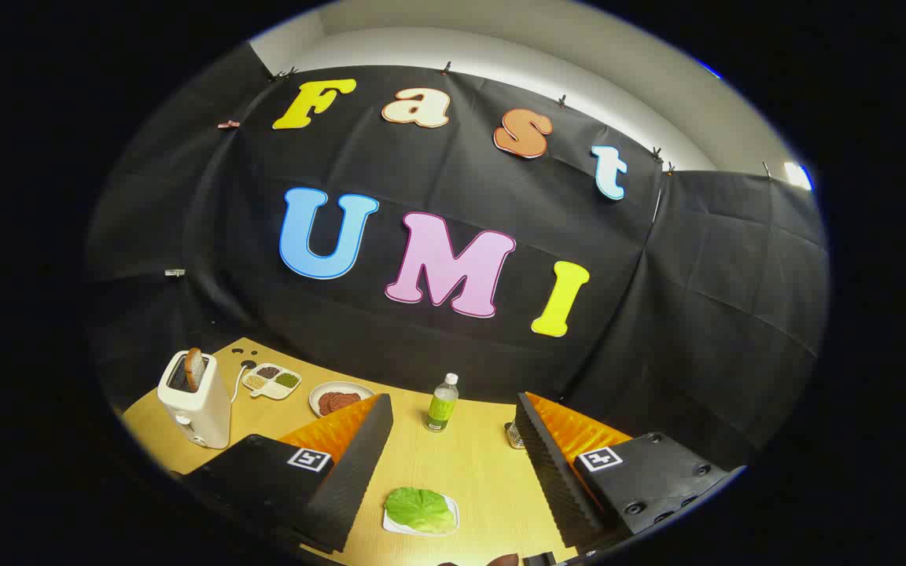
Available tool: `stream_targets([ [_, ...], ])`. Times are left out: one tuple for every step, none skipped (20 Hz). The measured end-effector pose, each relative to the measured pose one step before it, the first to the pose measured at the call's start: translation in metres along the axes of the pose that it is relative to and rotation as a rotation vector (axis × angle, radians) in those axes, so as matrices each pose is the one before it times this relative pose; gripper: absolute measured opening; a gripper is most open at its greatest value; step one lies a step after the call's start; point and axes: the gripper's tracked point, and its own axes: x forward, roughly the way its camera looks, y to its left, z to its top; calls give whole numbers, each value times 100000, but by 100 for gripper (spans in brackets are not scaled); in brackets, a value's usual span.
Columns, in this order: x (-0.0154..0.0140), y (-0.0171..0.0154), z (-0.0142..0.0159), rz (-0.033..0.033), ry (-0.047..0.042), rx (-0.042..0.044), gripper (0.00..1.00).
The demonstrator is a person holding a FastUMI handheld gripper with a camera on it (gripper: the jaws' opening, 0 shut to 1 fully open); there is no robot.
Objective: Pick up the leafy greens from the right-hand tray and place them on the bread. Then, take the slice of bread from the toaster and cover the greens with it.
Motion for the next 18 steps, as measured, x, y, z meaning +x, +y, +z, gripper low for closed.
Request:
stream_targets([
  [-3,8,54,47,-120,-11,97],
  [-33,4,110,239,-258,5,97],
  [-24,85,63,63,-52,-191,97],
  [34,-74,96,5,-438,-171,97],
  [17,-11,98,-39,-64,-212,97],
  [-14,31,-18,274,-30,34,97],
  [-24,50,37,2,-94,97,97],
  [106,-27,72,148,-125,37,97],
  [-62,0,-32,-20,69,2,97],
  [36,-12,-86,131,69,77,97],
  [-8,-58,37,-96,-186,171,97],
  [12,-88,96,-41,-139,169,98],
  [-22,-96,26,-47,-288,203,98],
  [31,-88,-54,-7,-24,102,97],
  [11,-66,-80,-8,68,68,98],
  [2,-84,-16,15,54,98,97],
  [-16,-95,-79,71,154,98,97],
  [-26,-45,-43,124,48,38,98],
])
